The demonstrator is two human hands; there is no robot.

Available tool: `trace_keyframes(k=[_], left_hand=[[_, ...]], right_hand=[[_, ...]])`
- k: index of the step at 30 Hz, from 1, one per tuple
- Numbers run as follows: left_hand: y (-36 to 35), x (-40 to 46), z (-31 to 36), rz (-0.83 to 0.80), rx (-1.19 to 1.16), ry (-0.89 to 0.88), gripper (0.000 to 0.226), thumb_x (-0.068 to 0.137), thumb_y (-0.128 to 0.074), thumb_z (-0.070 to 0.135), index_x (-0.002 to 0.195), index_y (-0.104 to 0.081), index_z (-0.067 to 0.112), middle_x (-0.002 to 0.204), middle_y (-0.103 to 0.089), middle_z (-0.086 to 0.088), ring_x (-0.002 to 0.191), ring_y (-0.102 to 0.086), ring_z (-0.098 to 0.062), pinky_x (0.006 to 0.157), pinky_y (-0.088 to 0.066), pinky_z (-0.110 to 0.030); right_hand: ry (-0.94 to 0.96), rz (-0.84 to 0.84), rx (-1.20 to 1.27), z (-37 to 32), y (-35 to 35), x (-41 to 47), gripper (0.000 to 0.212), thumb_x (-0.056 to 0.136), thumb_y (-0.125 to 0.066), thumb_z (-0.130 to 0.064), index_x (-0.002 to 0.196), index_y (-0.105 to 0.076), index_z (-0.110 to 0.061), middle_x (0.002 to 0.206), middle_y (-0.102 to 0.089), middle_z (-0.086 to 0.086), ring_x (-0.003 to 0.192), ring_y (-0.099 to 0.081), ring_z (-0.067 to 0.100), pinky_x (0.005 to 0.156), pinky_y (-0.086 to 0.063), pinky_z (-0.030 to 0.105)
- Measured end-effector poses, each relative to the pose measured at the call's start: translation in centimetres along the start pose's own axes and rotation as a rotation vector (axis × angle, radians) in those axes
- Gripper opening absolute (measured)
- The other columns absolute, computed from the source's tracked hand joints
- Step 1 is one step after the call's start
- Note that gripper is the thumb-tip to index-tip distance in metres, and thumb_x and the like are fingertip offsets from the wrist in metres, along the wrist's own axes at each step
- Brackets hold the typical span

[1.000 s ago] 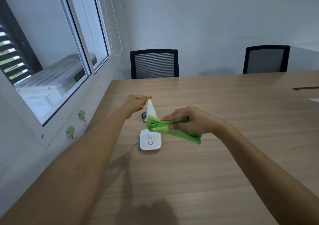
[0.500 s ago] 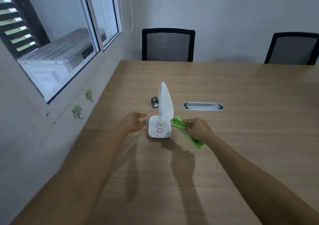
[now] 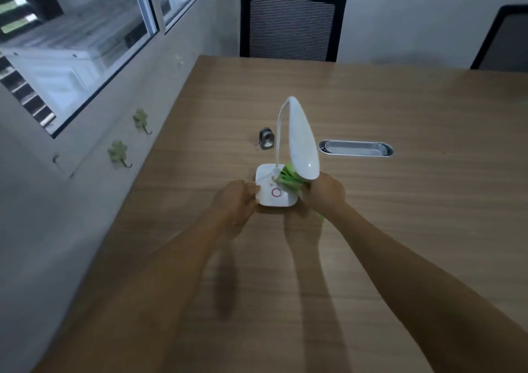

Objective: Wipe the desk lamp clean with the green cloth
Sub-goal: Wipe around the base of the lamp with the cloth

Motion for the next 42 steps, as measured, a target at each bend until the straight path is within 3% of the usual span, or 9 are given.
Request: trace_keyframes(k=[6,10,13,16,21,27,33,38,42], left_hand=[[0.2,0.6,-0.4,-0.015,0.069,0.039,0.041,0.08,-0.061,0.039,0.116,-0.065,0.02,0.117,-0.068,-0.01,0.11,-0.062,-0.031,0.093,-0.05,-0.039],[0.2,0.8,-0.2,-0.026,0.087,0.023,0.049,0.077,-0.055,0.041,0.119,-0.063,0.016,0.119,-0.067,-0.013,0.111,-0.061,-0.033,0.094,-0.049,-0.041],[-0.2,1.0,-0.5,-0.032,0.119,0.037,0.044,0.083,-0.059,0.036,0.123,-0.061,0.019,0.119,-0.067,-0.012,0.111,-0.061,-0.032,0.093,-0.049,-0.041],[-0.2,1.0,-0.6,-0.03,0.12,0.037,0.047,0.08,-0.057,0.04,0.122,-0.061,0.019,0.117,-0.068,-0.013,0.11,-0.061,-0.033,0.092,-0.05,-0.041],[-0.4,1.2,-0.7,-0.039,0.126,0.044,0.048,0.081,-0.06,0.041,0.124,-0.06,0.02,0.12,-0.067,-0.01,0.114,-0.06,-0.03,0.095,-0.048,-0.04],[-0.4,1.4,-0.8,-0.011,0.124,0.05,0.043,0.082,-0.062,0.039,0.12,-0.062,0.021,0.113,-0.069,-0.007,0.108,-0.062,-0.028,0.092,-0.049,-0.036],[-0.2,1.0,-0.9,0.017,0.093,-0.038,0.042,0.084,-0.052,0.039,0.12,-0.063,0.019,0.119,-0.067,-0.01,0.112,-0.06,-0.031,0.096,-0.047,-0.039],[0.0,-2.3,-6.7,0.08,0.262,0.096,0.064,0.088,-0.017,0.048,0.144,-0.034,0.024,0.153,-0.036,-0.01,0.141,-0.03,-0.03,0.117,-0.021,-0.043],[0.0,-5.6,-11.3,0.116,0.318,0.29,0.057,0.094,-0.02,0.05,0.148,-0.016,0.032,0.161,-0.015,-0.001,0.148,-0.012,-0.026,0.117,-0.011,-0.052]], right_hand=[[0.383,-0.087,-0.094,-1.5,-2.1,-3.5,0.039,0.085,-0.057,-0.019,0.121,-0.062,-0.034,0.124,-0.068,-0.006,0.104,-0.067,0.027,0.075,-0.056,0.036],[0.22,0.089,-0.009,-0.2,1.3,-1.3,0.03,0.088,-0.057,-0.012,0.117,-0.066,-0.018,0.118,-0.069,0.009,0.102,-0.064,0.035,0.076,-0.05,0.035],[0.087,0.036,0.015,0.4,0.9,0.1,0.028,0.092,-0.053,-0.014,0.118,-0.063,-0.01,0.122,-0.065,0.015,0.108,-0.059,0.038,0.082,-0.047,0.038],[0.156,-0.019,-0.007,-0.1,-0.9,-0.5,0.036,0.092,-0.053,-0.018,0.128,-0.058,-0.023,0.13,-0.062,0.006,0.115,-0.058,0.032,0.086,-0.047,0.035],[0.421,-0.065,-0.074,-1.6,-1.8,-2.9,0.044,0.082,-0.048,-0.022,0.123,-0.062,-0.032,0.124,-0.067,-0.006,0.103,-0.067,0.026,0.073,-0.053,0.034],[0.19,0.01,-0.027,1.3,-0.7,-0.4,0.039,0.089,-0.054,-0.018,0.126,-0.059,-0.03,0.127,-0.064,0.001,0.113,-0.06,0.03,0.084,-0.049,0.035],[0.365,0.011,0.001,-2.0,-2.0,-3.3,0.039,0.085,-0.057,-0.016,0.12,-0.064,-0.028,0.12,-0.069,-0.002,0.1,-0.067,0.03,0.074,-0.053,0.035],[0.231,0.189,-0.025,-2.5,0.1,-0.4,0.026,0.089,-0.056,-0.017,0.112,-0.068,-0.016,0.108,-0.07,0.014,0.09,-0.065,0.042,0.073,-0.051,0.039],[0.194,0.042,-0.15,-2.7,-3.0,0.6,0.035,0.087,-0.046,-0.026,0.119,-0.061,-0.026,0.114,-0.069,0.006,0.099,-0.064,0.035,0.08,-0.053,0.04]])
Point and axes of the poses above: each hand's wrist, its own x-axis towards the middle knuckle, its own y-axis out of the back of the hand, z = x × y, the point moved 10 cm from there along x, towards the middle knuckle
